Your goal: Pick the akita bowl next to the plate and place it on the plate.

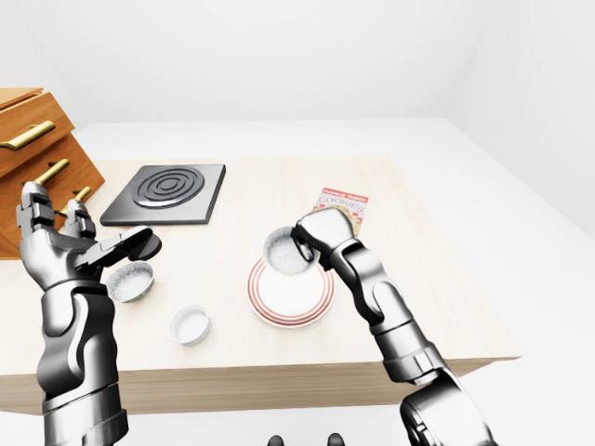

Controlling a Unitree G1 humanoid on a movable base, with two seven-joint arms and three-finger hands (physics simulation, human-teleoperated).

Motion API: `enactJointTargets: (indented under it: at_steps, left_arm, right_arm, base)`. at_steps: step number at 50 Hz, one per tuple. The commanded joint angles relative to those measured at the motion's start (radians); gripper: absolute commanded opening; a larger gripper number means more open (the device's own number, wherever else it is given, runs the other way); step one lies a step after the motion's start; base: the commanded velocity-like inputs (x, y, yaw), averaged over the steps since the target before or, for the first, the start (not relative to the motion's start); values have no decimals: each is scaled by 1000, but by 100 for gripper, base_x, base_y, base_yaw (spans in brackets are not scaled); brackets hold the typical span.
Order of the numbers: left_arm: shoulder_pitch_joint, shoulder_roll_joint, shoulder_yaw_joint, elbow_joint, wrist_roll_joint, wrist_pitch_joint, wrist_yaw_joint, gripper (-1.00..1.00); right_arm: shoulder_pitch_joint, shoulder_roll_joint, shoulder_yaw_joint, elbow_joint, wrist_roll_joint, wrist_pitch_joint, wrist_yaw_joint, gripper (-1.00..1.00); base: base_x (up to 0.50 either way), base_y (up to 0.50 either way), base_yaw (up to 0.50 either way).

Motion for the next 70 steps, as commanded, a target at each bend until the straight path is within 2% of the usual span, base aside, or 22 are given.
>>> enactJointTargets:
  at_steps: [1, 10, 16, 34, 45, 70]
  left_arm:
    - [2, -1, -2, 0, 6, 0, 3, 100]
    - [-4, -1, -1, 16, 11, 0, -5, 100]
    - [-2, 0, -3, 14, 18, 0, 2, 100]
    - [-1, -3, -5, 18, 15, 0, -5, 100]
    - [4, -4, -1, 5, 12, 0, -2, 100]
    - [4, -6, -8, 20, 16, 0, -7, 100]
  right_arm:
    - [-30, 12, -18, 51, 42, 0, -57, -100]
    - [0, 28, -2, 39, 29, 0, -62, -100]
    - [4, 25, 6, 91, 2, 0, -112, -100]
    - [-55, 18, -6, 242, -18, 0, -203, -100]
    - [-73, 25, 5, 365, -30, 0, -305, -100]
    - [-95, 46, 20, 491, -44, 0, -395, -100]
  base:
    - [0, 0, 0]
    - [0, 0, 0]
    - [0, 0, 0]
    - [0, 0, 0]
    - [0, 0, 0]
    - [0, 0, 0]
